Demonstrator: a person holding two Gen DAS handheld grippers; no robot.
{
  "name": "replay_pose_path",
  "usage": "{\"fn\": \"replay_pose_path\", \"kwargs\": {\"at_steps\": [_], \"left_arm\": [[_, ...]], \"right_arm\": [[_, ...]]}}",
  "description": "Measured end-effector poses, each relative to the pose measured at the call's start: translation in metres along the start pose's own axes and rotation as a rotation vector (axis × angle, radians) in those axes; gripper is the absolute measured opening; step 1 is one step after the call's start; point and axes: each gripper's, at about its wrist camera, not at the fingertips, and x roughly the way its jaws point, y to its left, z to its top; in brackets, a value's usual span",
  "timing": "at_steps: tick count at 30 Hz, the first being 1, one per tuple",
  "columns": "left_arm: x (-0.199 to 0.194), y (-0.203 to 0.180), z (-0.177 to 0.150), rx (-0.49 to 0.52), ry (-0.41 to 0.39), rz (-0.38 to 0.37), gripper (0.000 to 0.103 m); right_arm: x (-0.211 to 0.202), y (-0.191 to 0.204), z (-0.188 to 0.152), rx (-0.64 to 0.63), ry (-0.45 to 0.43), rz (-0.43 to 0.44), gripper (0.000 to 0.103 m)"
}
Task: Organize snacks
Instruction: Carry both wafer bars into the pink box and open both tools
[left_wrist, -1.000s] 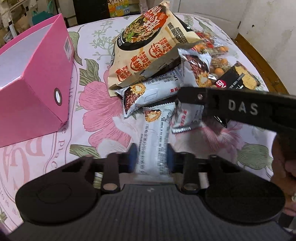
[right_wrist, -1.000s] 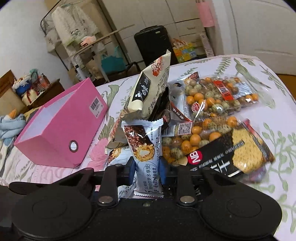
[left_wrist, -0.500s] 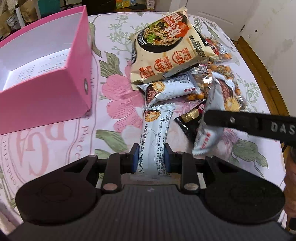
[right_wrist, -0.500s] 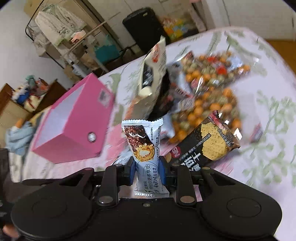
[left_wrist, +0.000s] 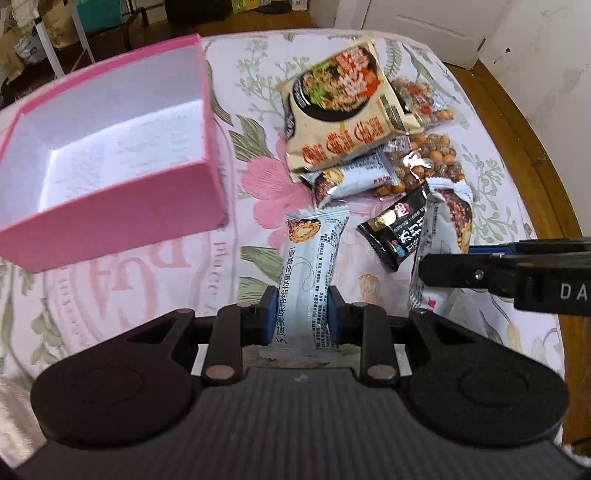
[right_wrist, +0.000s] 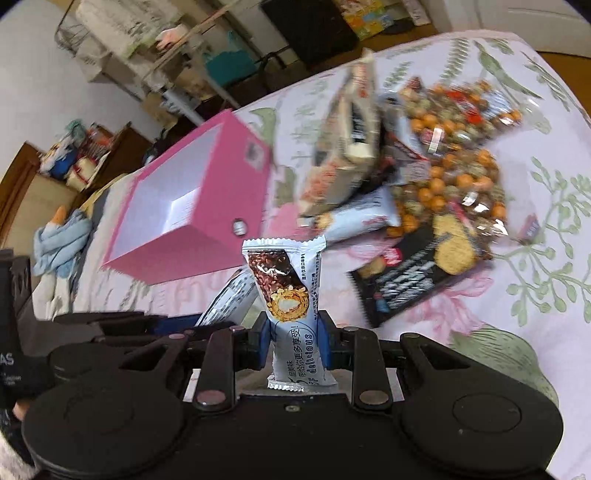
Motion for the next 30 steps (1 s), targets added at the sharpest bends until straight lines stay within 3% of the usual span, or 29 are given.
{"fn": "replay_pose_path", "kwargs": {"at_steps": [5, 10, 14, 18, 23, 26, 28, 30], "left_arm": [[-0.031, 0.02, 0.002, -0.012, -0.017, 0.003, 0.026], [-0.057, 0.048, 0.008, -0.044, -0.079, 0.052, 0.026], [-0.072, 0.07, 0.02, -0.051, -0.144, 0.078, 0.026], [-0.075, 0.093, 0.037, -0.061, -0.197, 0.084, 0.026], [-0.07, 0.128, 0.061, -0.109, -0.326, 0.12, 0.026], [-0.047, 0.153, 0.078, -0.191, -0.252, 0.086, 0.026], [-0.034, 0.172, 0.086, -0.245, -0.228, 0.019, 0.026], [-0.019, 0.186, 0.09, -0.276, -0.208, 0.012, 0.026]], "right_arm": [[-0.005, 0.037, 0.007, -0.088, 0.0, 0.029, 0.03], [0.003, 0.057, 0.021, -0.114, -0.043, 0.102, 0.03], [0.017, 0.073, 0.039, -0.157, -0.077, 0.177, 0.03], [0.039, 0.09, 0.067, -0.193, -0.079, 0.2, 0.03], [0.07, 0.114, 0.096, -0.312, -0.137, 0.16, 0.03], [0.095, 0.12, 0.11, -0.311, -0.114, 0.131, 0.03], [0.111, 0.125, 0.116, -0.328, -0.11, 0.088, 0.03], [0.128, 0.131, 0.123, -0.356, -0.089, 0.029, 0.03]]}}
